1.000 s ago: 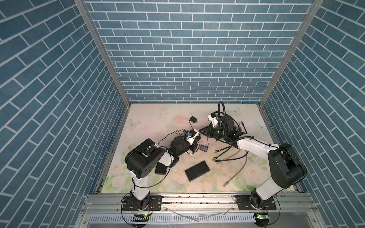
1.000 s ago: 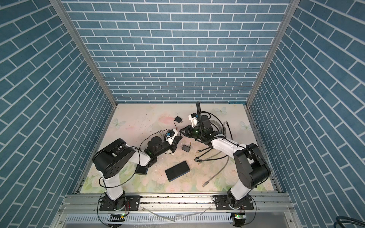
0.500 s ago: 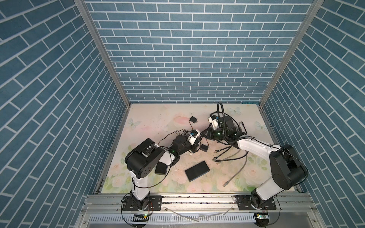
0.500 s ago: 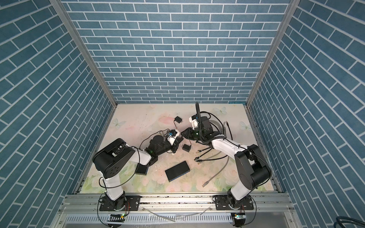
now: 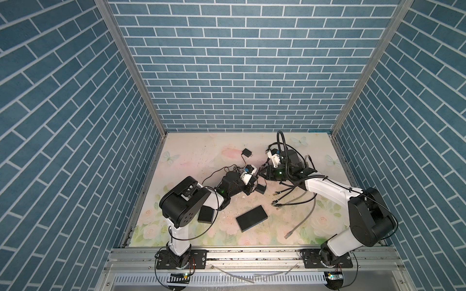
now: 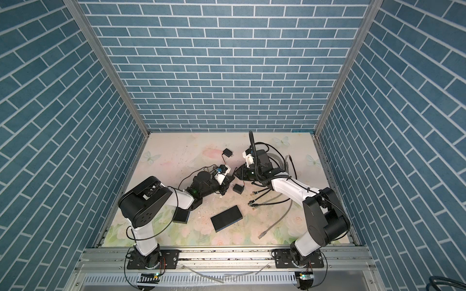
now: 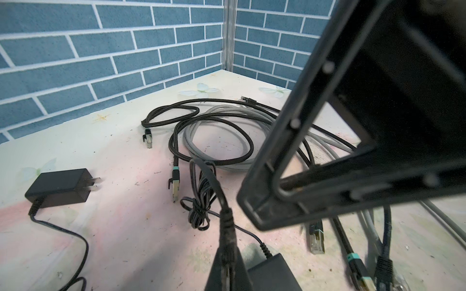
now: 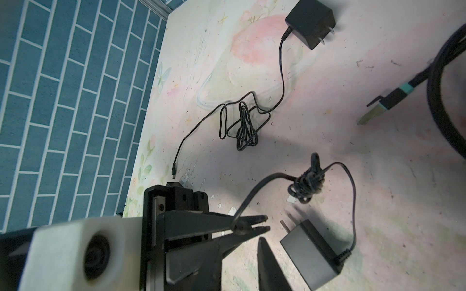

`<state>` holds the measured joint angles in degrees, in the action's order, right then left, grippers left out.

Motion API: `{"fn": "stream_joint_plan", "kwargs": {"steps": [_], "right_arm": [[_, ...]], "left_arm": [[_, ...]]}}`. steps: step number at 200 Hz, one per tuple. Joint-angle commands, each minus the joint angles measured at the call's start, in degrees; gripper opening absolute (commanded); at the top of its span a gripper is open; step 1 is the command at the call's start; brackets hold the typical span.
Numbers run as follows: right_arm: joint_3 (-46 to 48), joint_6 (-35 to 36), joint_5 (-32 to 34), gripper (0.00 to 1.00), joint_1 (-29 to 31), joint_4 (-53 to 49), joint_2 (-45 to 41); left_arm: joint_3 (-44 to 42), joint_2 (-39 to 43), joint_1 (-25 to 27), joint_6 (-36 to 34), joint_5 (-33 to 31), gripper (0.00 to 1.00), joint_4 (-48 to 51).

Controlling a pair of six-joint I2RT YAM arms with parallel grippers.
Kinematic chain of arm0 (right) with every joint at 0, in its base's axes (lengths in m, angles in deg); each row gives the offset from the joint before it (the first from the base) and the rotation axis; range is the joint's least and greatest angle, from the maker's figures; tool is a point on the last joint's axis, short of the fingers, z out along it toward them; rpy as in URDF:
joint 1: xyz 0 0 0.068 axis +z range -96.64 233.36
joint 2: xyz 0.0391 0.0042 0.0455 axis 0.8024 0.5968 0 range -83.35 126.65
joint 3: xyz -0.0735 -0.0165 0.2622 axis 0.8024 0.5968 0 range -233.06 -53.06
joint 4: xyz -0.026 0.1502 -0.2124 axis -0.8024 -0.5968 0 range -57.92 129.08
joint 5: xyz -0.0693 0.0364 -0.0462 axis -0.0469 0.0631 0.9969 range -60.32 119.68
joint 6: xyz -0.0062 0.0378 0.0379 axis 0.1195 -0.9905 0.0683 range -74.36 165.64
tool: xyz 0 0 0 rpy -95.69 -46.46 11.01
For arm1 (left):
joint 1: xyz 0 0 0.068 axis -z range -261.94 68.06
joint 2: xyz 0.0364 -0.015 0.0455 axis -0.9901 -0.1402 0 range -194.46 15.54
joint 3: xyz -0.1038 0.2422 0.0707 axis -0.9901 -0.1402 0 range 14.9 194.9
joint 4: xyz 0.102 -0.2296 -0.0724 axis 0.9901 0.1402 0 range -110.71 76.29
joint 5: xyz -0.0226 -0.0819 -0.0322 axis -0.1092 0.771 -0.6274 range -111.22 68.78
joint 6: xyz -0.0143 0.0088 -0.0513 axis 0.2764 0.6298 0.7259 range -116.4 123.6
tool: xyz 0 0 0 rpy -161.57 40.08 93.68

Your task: Insert the plug into the switch port

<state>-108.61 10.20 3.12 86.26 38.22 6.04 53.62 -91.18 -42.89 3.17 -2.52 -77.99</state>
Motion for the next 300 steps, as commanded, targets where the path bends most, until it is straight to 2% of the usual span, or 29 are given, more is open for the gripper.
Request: {"fn": "stream_joint_plan", "kwargs": {"steps": [1,87,114,135,167,174,197,218,222,224,239,260,275,300], "right_arm": [[-3.1,1.9,0.8,0.26,0.6,0.5,1.3],[-5.4,1.9,1.5,0.23,1.2,1.7,4.7],[-6.0,2.0,1.5,0.17,1.1,1.6,5.4],[-6.2,2.4,1.5,0.08,1.1,1.4,5.7],[-6.2,2.7,2.0,0.0,1.1,0.9,5.9],[-6.1,2.8,2.2,0.0,1.1,0.7,5.9],[-6.2,3.0,2.8,0.0,1.1,-0.2,5.8],[-6.4,4.2,5.0,0.0,1.0,-1.9,5.2],[-6.5,4.5,5.5,0.0,1.0,-2.4,5.1],[-6.5,4.6,5.8,0.0,0.9,-2.6,5.1],[-6.4,6.2,7.4,0.0,0.5,-4.1,4.7],[-5.7,8.5,9.6,0.0,-0.3,-6.0,3.7],[-4.7,8.8,10.5,0.0,-1.4,-6.3,2.7],[-2.8,9.0,11.0,0.0,-2.9,-6.1,1.0]], "left_arm": [[1.1,1.1,0.3,0.4,1.2,0.04,0.1],[0.8,1.1,0.3,0.5,2.0,0.04,-0.5],[0.7,1.1,0.3,0.5,2.1,0.04,-1.0],[0.7,1.1,0.3,0.6,2.0,0.04,-0.9],[0.6,1.3,0.3,1.2,0.6,0.09,-0.3],[0.7,1.6,0.3,1.5,-0.1,0.13,0.4],[3.0,3.5,0.3,1.9,-0.8,0.4,8.8],[7.8,5.9,0.2,1.6,0.1,0.82,25.1],[9.0,6.2,0.2,1.4,0.2,0.96,28.6],[9.5,6.4,0.2,1.2,0.3,0.99,30.2],[12.2,7.3,0.2,1.0,1.0,0.99,38.4],[10.7,9.3,0.2,2.4,-1.1,1.0,38.1],[11.4,10.6,0.2,3.3,-6.9,1.0,41.6],[14.6,11.1,0.2,10.7,-18.2,0.99,48.7]]}}
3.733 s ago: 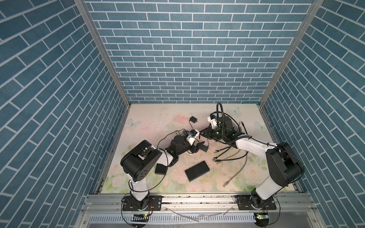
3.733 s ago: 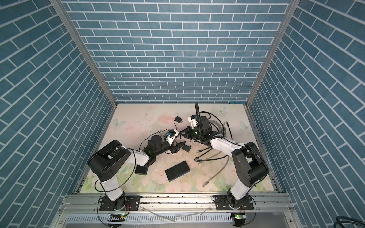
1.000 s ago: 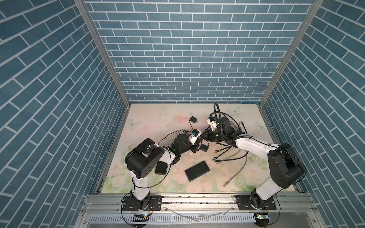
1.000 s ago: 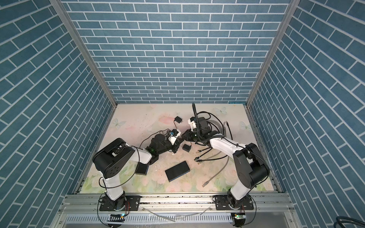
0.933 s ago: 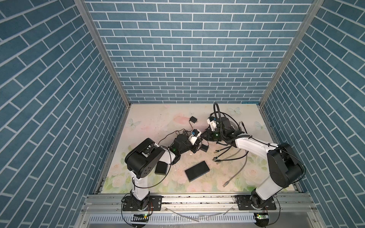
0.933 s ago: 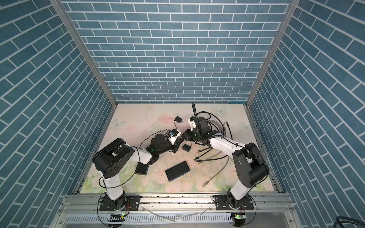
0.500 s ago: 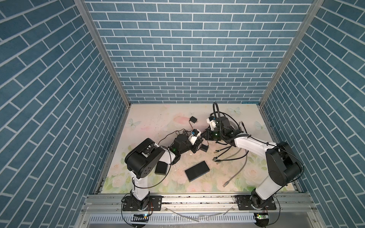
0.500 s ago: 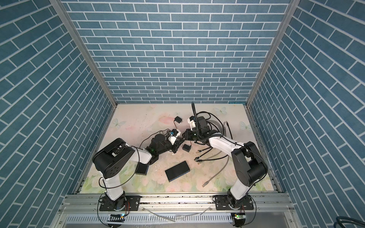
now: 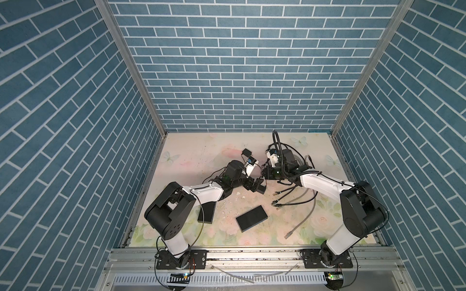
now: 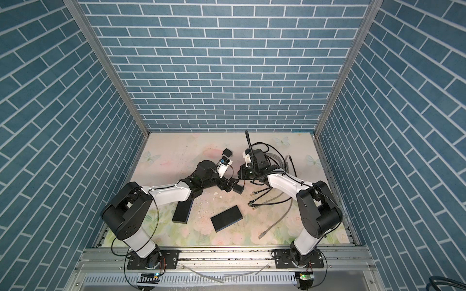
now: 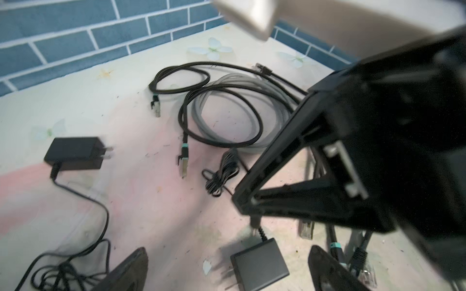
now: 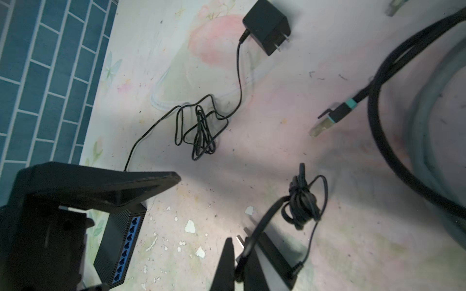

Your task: Insert the plug into the switch port

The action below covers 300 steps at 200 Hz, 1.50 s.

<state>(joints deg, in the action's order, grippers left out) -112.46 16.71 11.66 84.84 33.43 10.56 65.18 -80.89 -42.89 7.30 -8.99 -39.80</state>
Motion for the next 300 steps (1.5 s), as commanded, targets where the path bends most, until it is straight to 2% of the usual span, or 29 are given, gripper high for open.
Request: {"fn": "stream_joint_plan", "kwargs": {"steps": [1,9,26,40,56,68,84,102,145,170,197,230,300], "right_arm": [[1.1,2.5,2.5,0.0,-1.5,-1.3,-3.6],[1.5,2.7,2.6,0.0,-1.9,-1.2,-4.1],[2.4,3.0,2.9,0.0,-2.5,-1.1,-5.1],[3.0,3.4,3.2,0.0,-2.7,-1.0,-5.5],[3.6,3.7,3.4,0.0,-3.0,-0.9,-5.9],[4.2,3.8,3.5,0.0,-3.2,-0.8,-6.1],[4.9,3.7,3.5,0.0,-3.8,-0.8,-6.3],[5.8,3.7,3.2,0.0,-4.5,-0.7,-6.5],[8.1,3.6,1.8,0.0,-6.1,0.4,-7.1],[8.4,3.5,0.3,0.0,-6.2,0.5,-6.5],[8.8,3.7,-0.1,0.0,-6.2,0.1,-6.6],[9.5,3.8,-0.2,0.0,-6.3,0.3,-7.0],[9.9,3.6,-0.6,0.0,-6.3,0.2,-6.6]], "left_arm": [[3.3,0.7,0.2,7.1,-12.1,0.99,11.2],[5.5,0.5,0.1,8.9,-13.1,1.0,16.0],[11.9,-1.0,-0.8,9.6,-9.7,1.0,27.9],[15.3,-3.2,-1.9,9.2,-4.9,1.0,33.4],[14.8,-4.3,-3.3,9.4,0.3,0.99,33.6],[15.0,-4.9,-3.3,9.2,1.3,1.0,35.4],[13.7,-4.0,-2.3,9.0,1.4,1.0,35.9],[11.5,-1.5,0.2,7.7,-1.7,1.0,36.9],[6.5,5.8,11.9,-4.2,-9.7,1.0,39.4],[4.8,7.8,16.1,-11.4,-8.2,1.0,40.9],[6.4,8.1,16.5,-14.8,-5.9,1.0,47.0],[8.4,6.1,16.6,-15.6,-3.5,1.0,52.0],[10.6,1.0,17.9,-12.0,2.0,1.0,51.1]]}}
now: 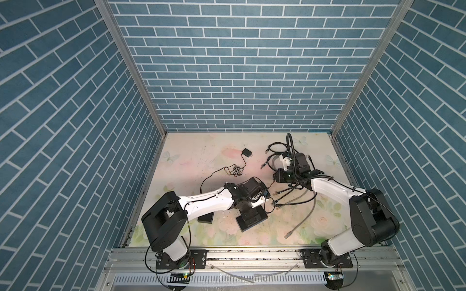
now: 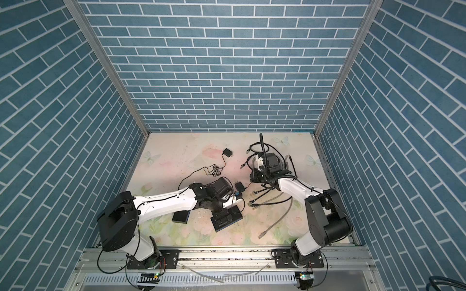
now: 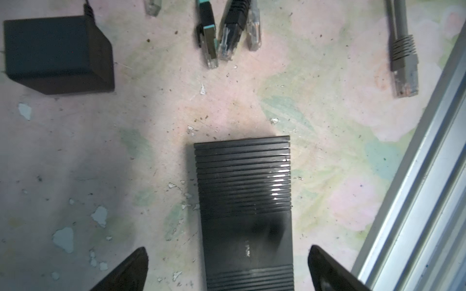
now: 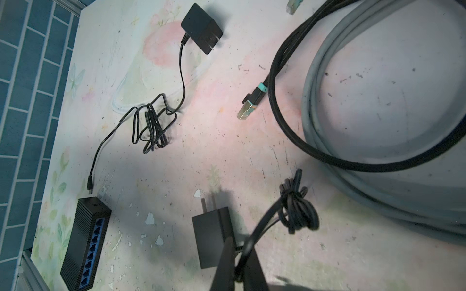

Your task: Insert the plug into the switch port

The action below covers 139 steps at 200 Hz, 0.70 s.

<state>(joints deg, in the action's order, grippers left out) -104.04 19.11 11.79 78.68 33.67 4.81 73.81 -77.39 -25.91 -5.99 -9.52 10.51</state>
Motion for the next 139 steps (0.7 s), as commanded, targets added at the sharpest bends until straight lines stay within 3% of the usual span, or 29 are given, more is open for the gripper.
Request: {"fn": "stream_joint_plan", "kwargs": {"steps": [1,45,88,139], "right_arm": [[1.5,1.2,-0.8,0.0,-0.1,0.0,-0.9],[1.8,1.0,-0.5,0.0,-0.1,0.0,-1.0],[2.1,1.1,-0.2,0.0,-0.1,-0.1,-0.9],[1.9,0.9,-0.2,0.0,-0.1,-0.2,-0.5]], "left_arm": [[2.0,-2.6,1.0,1.4,2.5,1.0,0.7],[3.7,-6.4,1.2,3.0,3.3,1.0,-0.3],[3.7,-9.5,1.2,3.8,-0.4,0.99,-0.6],[2.3,-11.0,1.3,3.1,-3.1,0.85,-2.2]]}}
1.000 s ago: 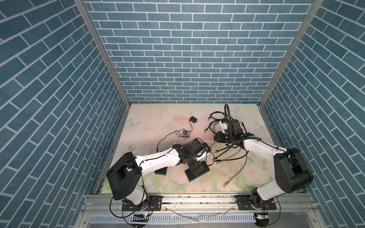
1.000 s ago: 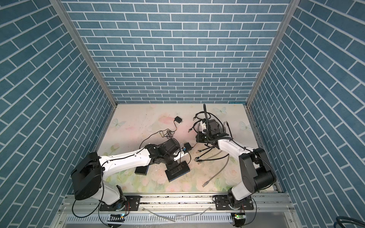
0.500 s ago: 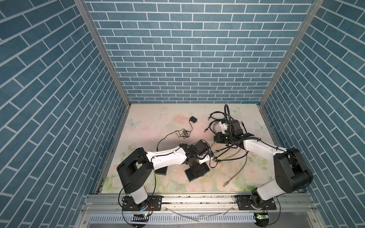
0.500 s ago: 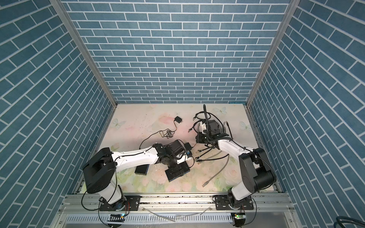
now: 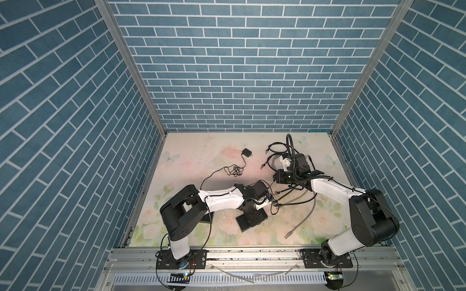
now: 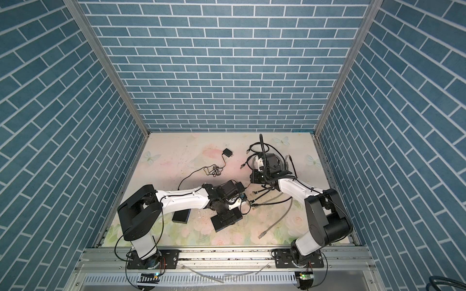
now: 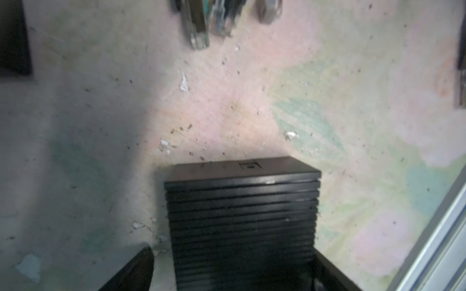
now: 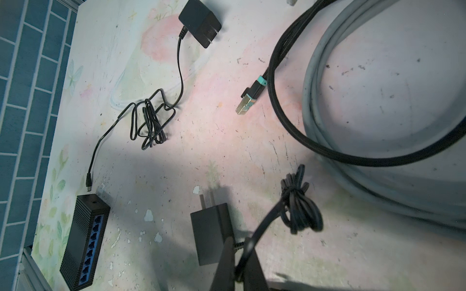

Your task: Insert the plug into the switch port

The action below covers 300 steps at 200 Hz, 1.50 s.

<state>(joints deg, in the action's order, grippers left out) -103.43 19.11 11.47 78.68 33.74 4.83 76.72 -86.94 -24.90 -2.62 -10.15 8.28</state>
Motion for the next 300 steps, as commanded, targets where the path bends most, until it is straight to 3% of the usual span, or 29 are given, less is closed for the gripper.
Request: {"fn": "stream_joint_plan", "kwargs": {"steps": [1,26,121,204,238,258,300], "right_arm": [[1.2,0.9,0.1,0.0,-0.1,-0.3,-0.4],[0.8,0.9,-0.2,0.0,-0.1,-0.2,-0.2],[-2.3,-1.1,-5.8,0.0,-0.4,2.5,2.6],[2.5,-4.5,-13.4,0.0,-1.9,13.6,-2.0],[6.8,-9.1,-18.6,0.0,-2.5,25.7,-3.4],[7.6,-10.1,-20.5,0.0,-2.6,29.0,-4.0],[9.0,-10.4,-21.9,0.0,-2.6,32.7,-6.0]], "left_arm": [[-0.7,-1.4,0.3,-0.2,-2.6,0.84,0.0],[-1.7,-0.6,0.3,-0.1,-6.1,0.71,-1.1],[-11.6,12.5,0.1,-0.3,-14.0,0.68,-19.9],[-24.8,18.8,-3.7,-4.2,-10.9,0.7,-51.7],[-24.8,17.0,-8.4,-4.8,-6.5,0.71,-58.3],[-24.6,15.9,-9.3,-7.1,-6.8,0.72,-60.5],[-24.0,12.2,-12.9,-8.3,-1.4,0.72,-65.3]]}}
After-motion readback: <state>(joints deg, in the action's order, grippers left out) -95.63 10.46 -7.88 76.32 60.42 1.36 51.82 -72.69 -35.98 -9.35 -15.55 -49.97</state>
